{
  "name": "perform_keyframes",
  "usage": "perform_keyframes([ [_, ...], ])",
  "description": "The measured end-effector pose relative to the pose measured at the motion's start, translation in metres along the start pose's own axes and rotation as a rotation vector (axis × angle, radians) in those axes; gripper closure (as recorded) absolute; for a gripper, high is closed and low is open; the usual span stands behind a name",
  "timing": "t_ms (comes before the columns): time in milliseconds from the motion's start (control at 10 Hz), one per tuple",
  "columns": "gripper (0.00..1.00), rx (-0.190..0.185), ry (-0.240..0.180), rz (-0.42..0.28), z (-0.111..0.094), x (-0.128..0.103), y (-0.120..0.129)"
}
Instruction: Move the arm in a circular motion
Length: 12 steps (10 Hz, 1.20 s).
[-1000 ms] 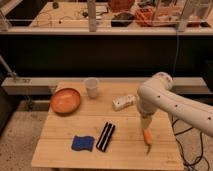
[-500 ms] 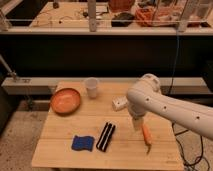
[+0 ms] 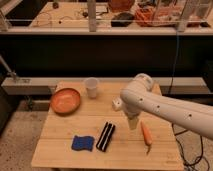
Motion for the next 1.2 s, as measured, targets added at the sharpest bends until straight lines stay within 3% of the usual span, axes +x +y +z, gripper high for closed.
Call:
perform_keyframes([
  [300, 0.2, 0.002, 0.002, -0.014, 0.003, -0.002, -0.004],
  [600, 0.2, 0.007, -0.003, -0.024, 0.006, -0.024, -0.019],
  [1200, 0.2, 0.009, -0.01, -0.033, 0.012, -0.027, -0.035],
])
